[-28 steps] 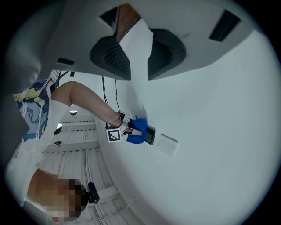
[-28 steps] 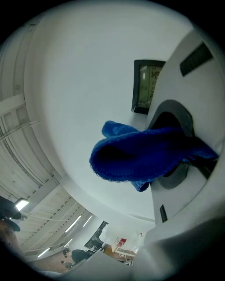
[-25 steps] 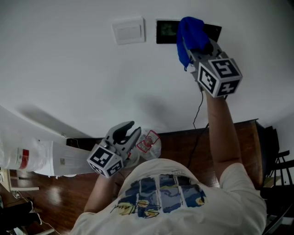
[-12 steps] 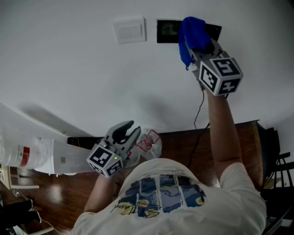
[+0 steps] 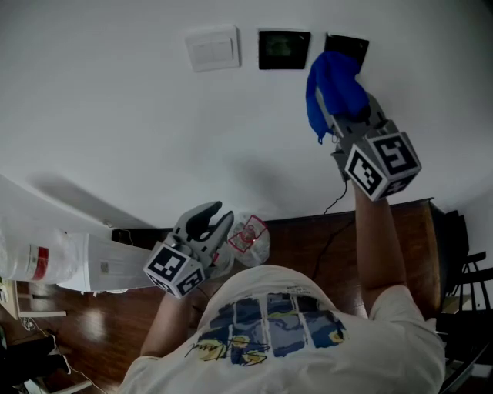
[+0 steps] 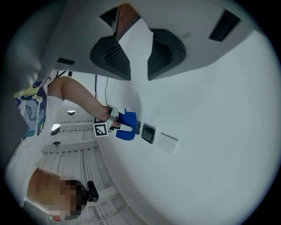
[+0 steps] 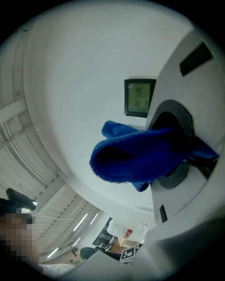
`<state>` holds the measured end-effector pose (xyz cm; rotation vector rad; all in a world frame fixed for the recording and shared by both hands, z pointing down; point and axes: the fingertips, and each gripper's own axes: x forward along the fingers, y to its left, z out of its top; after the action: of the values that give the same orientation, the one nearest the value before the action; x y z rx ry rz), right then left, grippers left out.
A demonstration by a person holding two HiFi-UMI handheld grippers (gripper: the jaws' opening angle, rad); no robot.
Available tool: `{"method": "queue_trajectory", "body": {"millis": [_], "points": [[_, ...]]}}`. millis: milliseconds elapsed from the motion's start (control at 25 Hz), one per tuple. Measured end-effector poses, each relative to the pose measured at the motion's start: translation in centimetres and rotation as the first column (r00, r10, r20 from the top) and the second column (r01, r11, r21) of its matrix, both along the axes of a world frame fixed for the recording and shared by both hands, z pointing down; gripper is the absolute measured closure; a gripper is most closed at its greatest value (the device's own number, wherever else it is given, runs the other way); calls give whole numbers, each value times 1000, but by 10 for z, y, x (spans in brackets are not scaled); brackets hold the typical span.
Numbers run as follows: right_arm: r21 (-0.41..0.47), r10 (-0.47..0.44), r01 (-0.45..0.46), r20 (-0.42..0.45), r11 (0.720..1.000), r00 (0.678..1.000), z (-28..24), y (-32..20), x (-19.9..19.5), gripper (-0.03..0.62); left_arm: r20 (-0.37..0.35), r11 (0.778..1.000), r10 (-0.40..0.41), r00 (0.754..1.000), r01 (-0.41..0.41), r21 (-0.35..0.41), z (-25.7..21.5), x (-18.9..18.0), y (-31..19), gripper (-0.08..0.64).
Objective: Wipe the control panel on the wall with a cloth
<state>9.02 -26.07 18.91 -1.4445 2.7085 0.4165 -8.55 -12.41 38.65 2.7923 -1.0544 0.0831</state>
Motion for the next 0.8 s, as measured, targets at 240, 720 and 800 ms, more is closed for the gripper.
{"method": "queue_trajectory", "body": {"millis": [240,720,800], "points": [[-70,-11,12,10,998,1000,47,57,10,504,-1,1000,-21,1000,21,18,-6,-1,-3,463],[-229,-1,21,86,973,996,129,137,28,505,-3,999,-13,1000,13,38,-17,10,-2,463],[-233,-8,30,93,972,996,132,141,28,505,0,999,-11,1000,11,40,-19,11,-2,463]]}}
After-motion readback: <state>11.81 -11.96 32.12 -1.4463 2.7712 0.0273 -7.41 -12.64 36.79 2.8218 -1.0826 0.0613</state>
